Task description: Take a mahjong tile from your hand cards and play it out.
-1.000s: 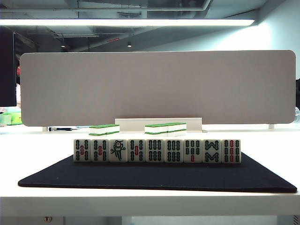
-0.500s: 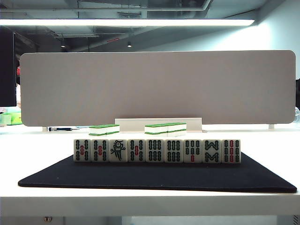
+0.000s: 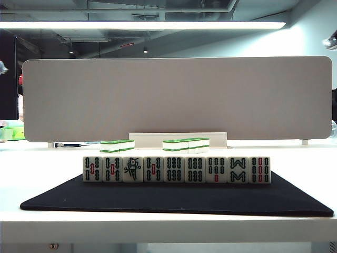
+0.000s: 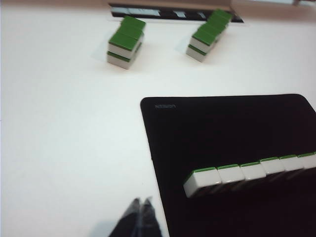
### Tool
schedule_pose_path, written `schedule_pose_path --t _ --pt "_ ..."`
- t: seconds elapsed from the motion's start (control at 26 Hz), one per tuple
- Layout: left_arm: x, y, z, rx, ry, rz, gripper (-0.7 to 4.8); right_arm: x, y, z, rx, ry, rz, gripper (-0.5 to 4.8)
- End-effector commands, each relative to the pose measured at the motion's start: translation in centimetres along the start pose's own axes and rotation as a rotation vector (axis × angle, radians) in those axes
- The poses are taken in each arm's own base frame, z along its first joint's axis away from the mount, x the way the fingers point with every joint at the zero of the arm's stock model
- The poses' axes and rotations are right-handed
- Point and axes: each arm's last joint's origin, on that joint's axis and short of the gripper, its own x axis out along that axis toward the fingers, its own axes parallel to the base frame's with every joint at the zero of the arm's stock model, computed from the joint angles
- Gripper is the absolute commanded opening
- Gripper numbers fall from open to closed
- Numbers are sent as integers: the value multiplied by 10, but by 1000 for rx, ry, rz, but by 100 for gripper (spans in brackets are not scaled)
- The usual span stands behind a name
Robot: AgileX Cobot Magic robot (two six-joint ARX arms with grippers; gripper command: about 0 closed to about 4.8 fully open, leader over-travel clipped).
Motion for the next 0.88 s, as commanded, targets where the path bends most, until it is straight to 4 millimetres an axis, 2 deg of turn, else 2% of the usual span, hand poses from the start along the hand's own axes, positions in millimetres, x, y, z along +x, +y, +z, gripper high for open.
schedule_pose_path --t 0.04,0.19,0.27,0.35,0.58,0.81,0.88 --pt "6 2 12 38 24 -29 -5 7 5 4 -9 20 47 -1" --pt "18 2 30 96 73 -53 -6 20 12 2 -14 88 106 -1" --pt "30 -4 47 144 112 -96 -6 32 19 1 -23 145 152 -1" --pt "38 -9 55 166 137 -125 -6 37 23 1 -48 164 174 -1" --pt "57 -23 70 204 168 -195 -6 48 30 0 -55 213 215 -1" --pt "74 -35 80 304 251 -198 -6 50 33 -3 -58 233 228 -1" --pt "87 -43 87 329 287 -201 -6 50 33 -3 -57 234 229 -1"
